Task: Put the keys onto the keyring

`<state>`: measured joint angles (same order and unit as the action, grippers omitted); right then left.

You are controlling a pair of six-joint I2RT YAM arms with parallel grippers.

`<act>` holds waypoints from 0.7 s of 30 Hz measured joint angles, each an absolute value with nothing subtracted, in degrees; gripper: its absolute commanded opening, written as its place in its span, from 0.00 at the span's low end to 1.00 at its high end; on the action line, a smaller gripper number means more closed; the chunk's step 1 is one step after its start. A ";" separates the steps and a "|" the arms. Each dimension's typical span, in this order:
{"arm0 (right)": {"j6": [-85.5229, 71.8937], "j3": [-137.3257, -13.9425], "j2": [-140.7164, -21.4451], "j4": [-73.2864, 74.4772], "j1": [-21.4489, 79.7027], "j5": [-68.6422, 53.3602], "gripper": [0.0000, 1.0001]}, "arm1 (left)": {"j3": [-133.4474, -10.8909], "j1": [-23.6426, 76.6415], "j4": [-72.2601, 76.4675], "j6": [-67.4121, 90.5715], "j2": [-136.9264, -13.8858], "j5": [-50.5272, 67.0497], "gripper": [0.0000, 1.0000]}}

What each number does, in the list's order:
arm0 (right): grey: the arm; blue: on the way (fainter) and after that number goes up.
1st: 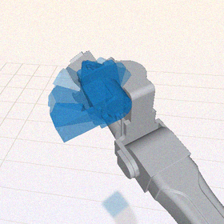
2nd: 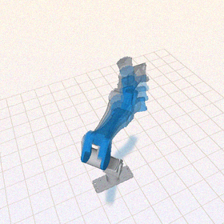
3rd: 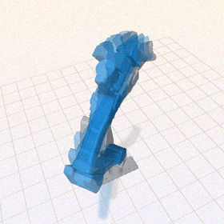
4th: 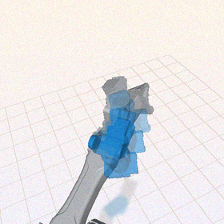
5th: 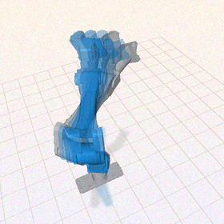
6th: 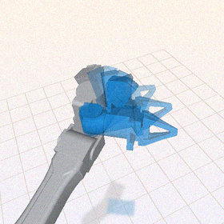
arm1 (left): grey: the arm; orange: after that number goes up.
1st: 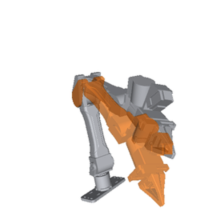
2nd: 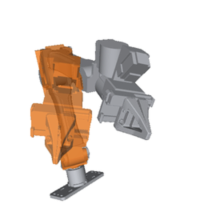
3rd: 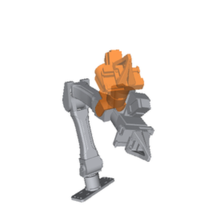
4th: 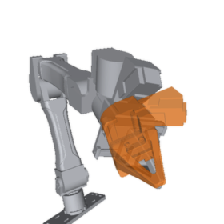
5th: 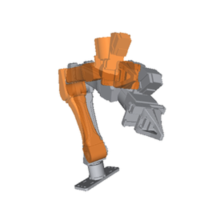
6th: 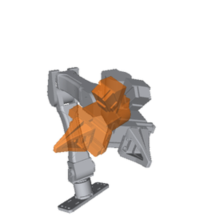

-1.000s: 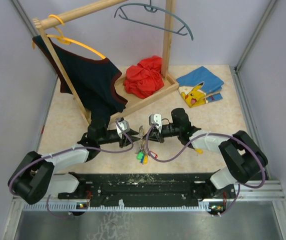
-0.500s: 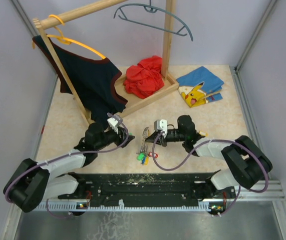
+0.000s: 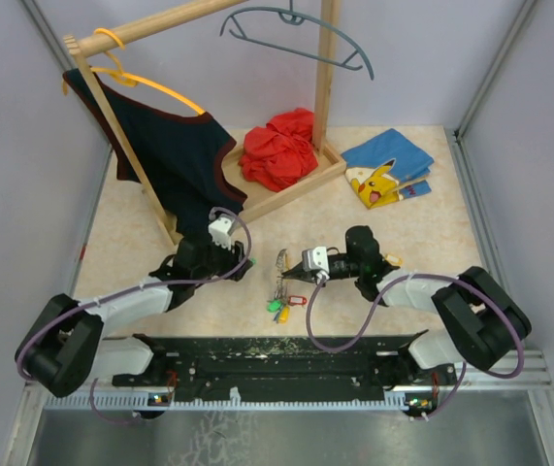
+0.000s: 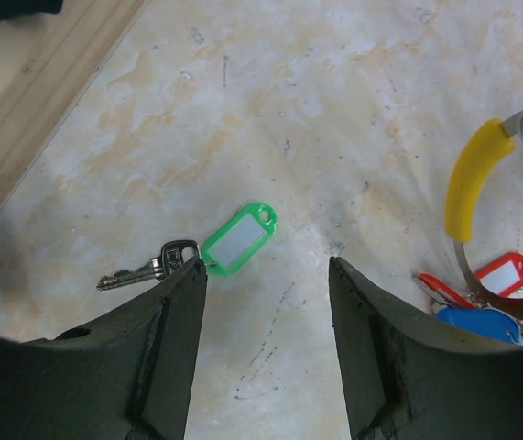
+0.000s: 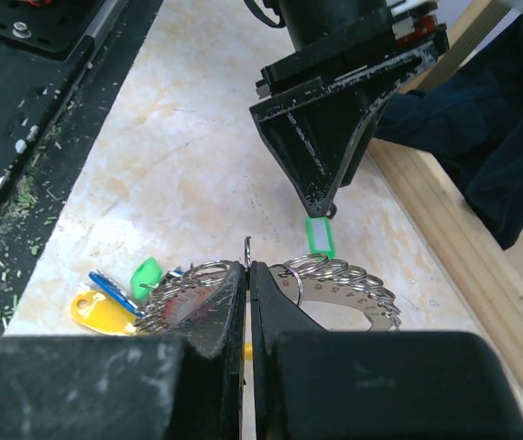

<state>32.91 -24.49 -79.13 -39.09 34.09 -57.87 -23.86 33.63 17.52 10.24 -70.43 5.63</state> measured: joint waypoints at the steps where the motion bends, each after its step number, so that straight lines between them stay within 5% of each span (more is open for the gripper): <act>1: 33.58 -24.40 -79.11 -39.40 34.09 -57.78 0.00 | -24.43 33.63 16.73 10.37 -70.98 5.06 0.62; 21: 37.50 -24.27 -78.83 -38.74 34.09 -57.08 0.00 | -36.01 33.61 3.11 10.79 -83.29 -1.39 0.55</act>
